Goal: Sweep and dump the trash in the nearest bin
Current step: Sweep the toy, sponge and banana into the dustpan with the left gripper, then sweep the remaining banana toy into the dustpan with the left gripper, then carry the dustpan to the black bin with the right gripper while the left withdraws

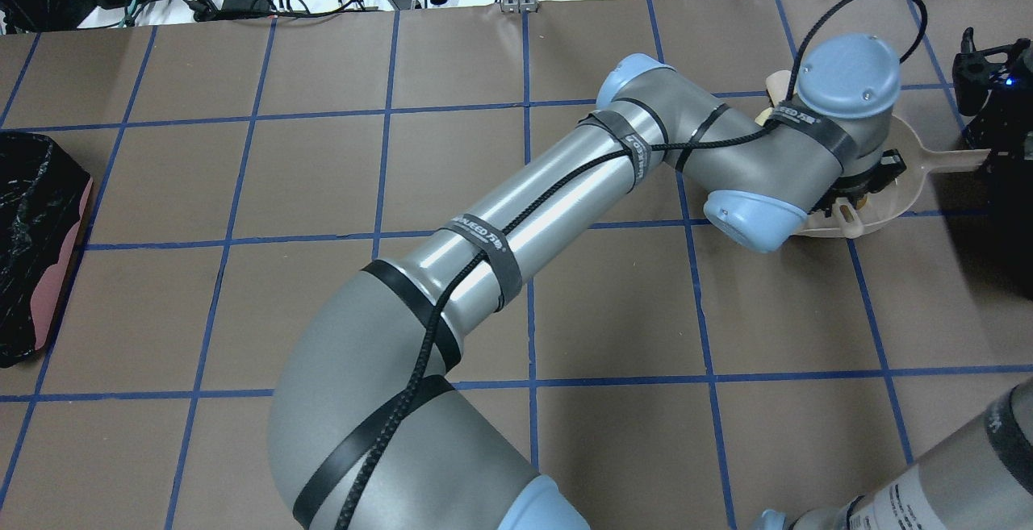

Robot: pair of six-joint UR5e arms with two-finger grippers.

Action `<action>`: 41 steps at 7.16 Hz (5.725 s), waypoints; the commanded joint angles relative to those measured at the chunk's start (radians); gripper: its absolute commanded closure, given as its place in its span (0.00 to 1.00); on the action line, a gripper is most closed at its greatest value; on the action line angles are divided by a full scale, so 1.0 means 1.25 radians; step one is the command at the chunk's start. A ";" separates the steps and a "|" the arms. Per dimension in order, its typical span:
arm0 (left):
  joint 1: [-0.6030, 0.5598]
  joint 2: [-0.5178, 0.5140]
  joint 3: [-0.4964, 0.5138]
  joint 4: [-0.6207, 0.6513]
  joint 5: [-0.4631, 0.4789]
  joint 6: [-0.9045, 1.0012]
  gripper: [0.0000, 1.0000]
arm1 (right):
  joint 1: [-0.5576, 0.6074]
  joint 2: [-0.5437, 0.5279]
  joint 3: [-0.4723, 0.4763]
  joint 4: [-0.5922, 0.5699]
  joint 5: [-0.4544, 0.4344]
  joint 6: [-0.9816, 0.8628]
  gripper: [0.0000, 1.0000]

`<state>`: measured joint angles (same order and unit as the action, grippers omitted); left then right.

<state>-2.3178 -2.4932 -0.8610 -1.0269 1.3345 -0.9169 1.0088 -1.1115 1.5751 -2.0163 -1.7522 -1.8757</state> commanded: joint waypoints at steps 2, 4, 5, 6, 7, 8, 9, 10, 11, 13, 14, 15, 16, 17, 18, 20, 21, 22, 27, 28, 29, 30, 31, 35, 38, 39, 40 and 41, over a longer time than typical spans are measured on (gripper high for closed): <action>0.069 -0.014 -0.006 -0.036 0.062 0.280 1.00 | 0.003 0.009 -0.003 -0.007 0.000 0.001 1.00; 0.074 -0.050 0.008 -0.036 0.091 0.429 1.00 | 0.012 0.009 -0.008 -0.007 0.000 0.002 1.00; 0.081 -0.061 0.008 -0.036 0.102 0.471 1.00 | 0.013 0.010 -0.012 -0.013 0.000 -0.011 1.00; 0.089 -0.067 0.011 -0.036 0.102 0.478 1.00 | 0.013 0.012 -0.013 -0.026 -0.001 -0.027 1.00; 0.103 -0.068 0.009 -0.036 0.103 0.483 1.00 | 0.014 0.017 -0.014 -0.059 0.000 -0.031 1.00; 0.103 -0.068 0.007 -0.036 0.103 0.483 1.00 | 0.015 0.020 -0.021 -0.068 0.002 -0.020 1.00; 0.103 -0.072 0.008 -0.036 0.102 0.471 1.00 | 0.015 0.032 -0.030 -0.068 0.002 -0.016 1.00; 0.103 -0.073 0.009 -0.036 0.098 0.466 1.00 | 0.015 0.036 -0.033 -0.067 0.003 -0.010 1.00; 0.103 -0.074 0.008 -0.036 0.092 0.462 1.00 | 0.015 0.036 -0.033 -0.061 0.003 0.004 1.00; 0.091 -0.074 0.009 -0.036 0.058 0.418 1.00 | 0.015 0.036 -0.030 -0.055 0.013 0.013 1.00; 0.073 -0.074 0.009 -0.036 0.053 0.398 1.00 | 0.015 0.035 -0.032 -0.055 0.011 0.016 1.00; 0.057 -0.076 0.016 -0.036 0.052 0.394 1.00 | 0.015 0.035 -0.032 -0.055 0.011 0.017 1.00; 0.044 -0.079 0.037 -0.035 0.013 0.360 1.00 | 0.016 0.035 -0.032 -0.055 0.011 0.017 1.00; 0.033 -0.085 0.054 -0.031 0.009 0.353 1.00 | 0.016 0.035 -0.030 -0.053 0.011 0.018 1.00; 0.020 -0.095 0.060 -0.027 0.000 0.335 1.00 | 0.016 0.035 -0.028 -0.055 0.011 0.019 1.00; -0.010 -0.112 0.081 -0.020 -0.027 0.292 1.00 | 0.016 0.036 -0.024 -0.053 0.011 0.024 1.00; -0.023 -0.111 0.104 -0.022 -0.052 0.254 1.00 | 0.016 0.036 -0.023 -0.053 0.011 0.024 1.00; -0.028 -0.108 0.112 -0.022 -0.053 0.245 1.00 | 0.016 0.036 -0.021 -0.053 0.011 0.024 1.00; 0.034 0.026 0.004 -0.111 -0.021 0.265 1.00 | 0.014 0.026 -0.023 -0.038 0.058 0.027 1.00; 0.088 0.071 -0.020 -0.183 -0.009 0.295 1.00 | 0.008 0.025 -0.027 -0.035 0.063 0.027 1.00; 0.144 0.117 -0.031 -0.266 0.000 0.334 1.00 | 0.004 0.019 -0.029 -0.031 0.081 0.027 1.00; 0.192 0.160 -0.058 -0.340 0.052 0.368 1.00 | -0.008 0.012 -0.030 -0.031 0.120 0.027 1.00; 0.221 0.195 -0.116 -0.361 0.098 0.396 1.00 | -0.026 0.007 -0.029 -0.029 0.180 0.027 1.00; 0.240 0.352 -0.424 -0.339 0.146 0.411 1.00 | -0.096 -0.056 -0.111 0.134 0.251 0.029 1.00; 0.236 0.482 -0.680 -0.184 0.118 0.385 1.00 | -0.169 -0.056 -0.200 0.224 0.241 -0.032 1.00; 0.228 0.516 -0.751 -0.134 0.117 0.375 1.00 | -0.207 -0.057 -0.211 0.224 0.237 -0.076 1.00; 0.225 0.545 -0.785 -0.124 0.108 0.374 1.00 | -0.236 -0.056 -0.230 0.225 0.213 -0.121 1.00; 0.214 0.568 -0.794 -0.126 0.082 0.373 1.00 | -0.274 -0.056 -0.245 0.225 0.210 -0.164 1.00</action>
<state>-2.0375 -1.8252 -1.8147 -1.1974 1.4668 -0.4473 0.7220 -1.1815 1.2940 -1.7362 -1.4761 -2.0130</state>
